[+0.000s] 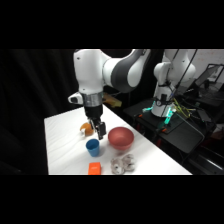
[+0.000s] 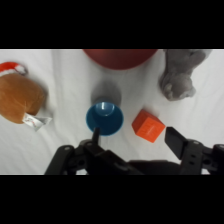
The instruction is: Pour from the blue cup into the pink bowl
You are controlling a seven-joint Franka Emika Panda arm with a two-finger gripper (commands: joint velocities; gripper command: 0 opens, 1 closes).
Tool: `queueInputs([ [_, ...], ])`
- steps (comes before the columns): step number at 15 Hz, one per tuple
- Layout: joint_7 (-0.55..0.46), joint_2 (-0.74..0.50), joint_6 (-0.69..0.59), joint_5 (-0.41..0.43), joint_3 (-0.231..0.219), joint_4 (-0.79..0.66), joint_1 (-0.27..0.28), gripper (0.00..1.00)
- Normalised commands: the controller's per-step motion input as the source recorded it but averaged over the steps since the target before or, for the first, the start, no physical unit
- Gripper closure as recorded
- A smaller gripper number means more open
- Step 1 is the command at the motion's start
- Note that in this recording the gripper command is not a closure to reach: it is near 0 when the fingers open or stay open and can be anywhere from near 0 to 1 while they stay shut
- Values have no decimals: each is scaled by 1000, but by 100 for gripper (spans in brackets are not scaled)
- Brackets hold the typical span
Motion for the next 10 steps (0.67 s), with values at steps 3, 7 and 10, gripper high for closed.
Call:
queueInputs([
  [3,193,326,144,15,-1,285,85,0],
  [7,169,334,124,-43,-57,303,91,0],
  [10,140,282,157,-94,-114,224,101,0],
])
